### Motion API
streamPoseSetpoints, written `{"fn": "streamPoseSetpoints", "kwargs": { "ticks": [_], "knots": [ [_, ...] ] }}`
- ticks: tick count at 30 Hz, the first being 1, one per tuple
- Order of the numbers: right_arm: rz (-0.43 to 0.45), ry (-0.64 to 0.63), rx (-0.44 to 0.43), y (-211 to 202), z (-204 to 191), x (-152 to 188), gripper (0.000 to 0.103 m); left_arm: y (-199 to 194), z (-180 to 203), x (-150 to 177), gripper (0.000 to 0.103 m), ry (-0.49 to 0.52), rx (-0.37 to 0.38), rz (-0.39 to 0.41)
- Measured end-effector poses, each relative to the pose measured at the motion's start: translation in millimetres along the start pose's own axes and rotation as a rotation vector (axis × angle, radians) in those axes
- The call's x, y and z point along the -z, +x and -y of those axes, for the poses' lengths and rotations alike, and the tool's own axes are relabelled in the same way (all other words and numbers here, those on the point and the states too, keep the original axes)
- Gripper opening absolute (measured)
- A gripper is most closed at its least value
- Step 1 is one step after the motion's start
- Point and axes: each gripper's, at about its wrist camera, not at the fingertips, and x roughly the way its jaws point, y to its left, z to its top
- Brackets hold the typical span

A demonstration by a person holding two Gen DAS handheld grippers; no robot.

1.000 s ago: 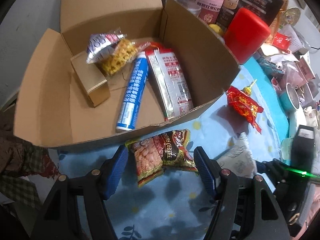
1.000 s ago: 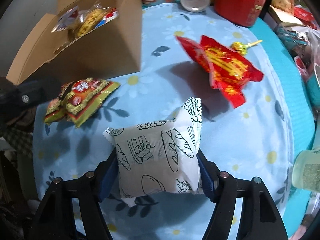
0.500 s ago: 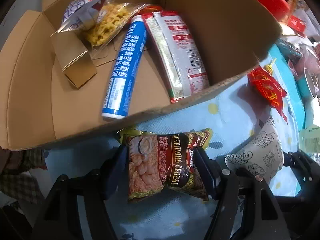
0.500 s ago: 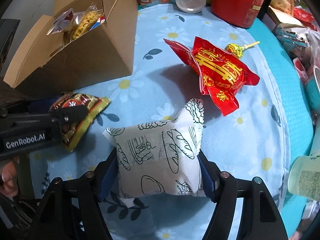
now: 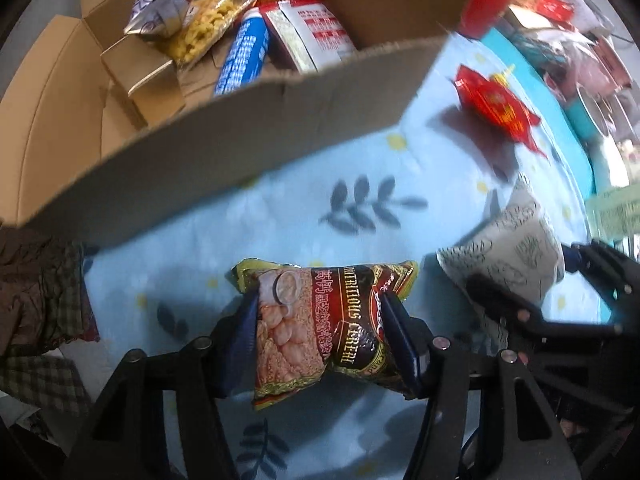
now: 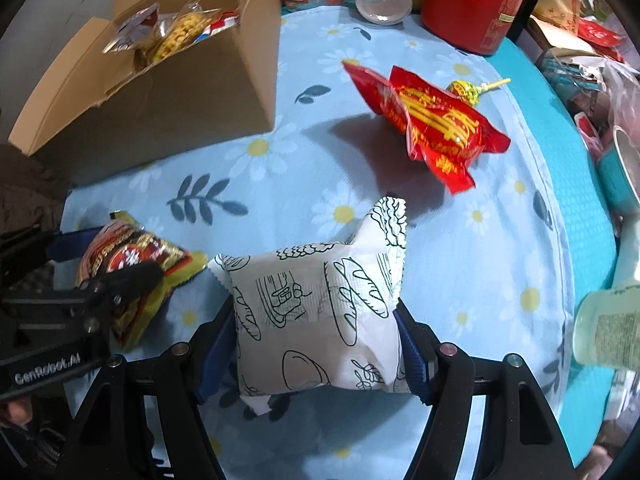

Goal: Organize snacks
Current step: 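Lift the bread bag and peanut bag and carry them over the cardboard box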

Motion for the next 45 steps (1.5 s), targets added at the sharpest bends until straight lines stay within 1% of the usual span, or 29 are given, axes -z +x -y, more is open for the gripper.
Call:
{"fn": "streamPoseSetpoints", "kwargs": {
  "ticks": [2,7,16,20,22,25,30,32,34,35,37,39,41,45],
  "knots": [
    [-0.005,-0.004,0.003,-1,-5,7,0.071,-3,-3,8,0.059,0.013,0.007,-0.010],
    [-0.013,-0.013,0.006,0,-15,20,0.071,-7,-4,26,0.059,0.036,-0.005,-0.014],
    [-0.028,-0.029,0.001,1,-31,41,0.071,-5,1,44,0.059,0.065,-0.018,-0.025],
    [-0.030,-0.035,0.008,5,-36,43,0.073,0,-2,46,0.065,0.058,-0.017,-0.025],
    [-0.031,-0.035,0.008,11,-32,45,0.074,5,-9,40,0.070,0.041,-0.003,-0.048],
    [-0.050,-0.027,0.003,17,-28,41,0.077,11,-16,46,0.071,0.017,0.020,-0.052],
    [-0.051,-0.046,0.021,24,-39,45,0.079,13,-23,54,0.071,0.032,0.031,-0.030],
    [-0.046,-0.056,0.026,26,-42,49,0.079,13,-21,56,0.069,0.047,0.027,-0.022],
    [-0.041,-0.077,0.047,29,-49,53,0.079,11,-20,59,0.063,0.060,0.029,-0.016],
    [-0.043,-0.089,0.063,31,-53,53,0.079,9,-15,60,0.062,0.062,0.026,-0.014],
    [-0.043,-0.102,0.089,32,-60,63,0.075,7,-14,61,0.059,0.062,0.027,-0.009],
    [-0.039,-0.091,0.083,31,-62,64,0.069,3,-12,59,0.057,0.052,0.038,-0.001],
    [-0.035,-0.087,0.073,30,-66,67,0.067,-1,-13,60,0.056,0.038,0.044,-0.004],
    [-0.029,-0.032,0.027,24,-61,68,0.064,-8,-19,69,0.055,-0.003,0.042,-0.005]
  ]
}}
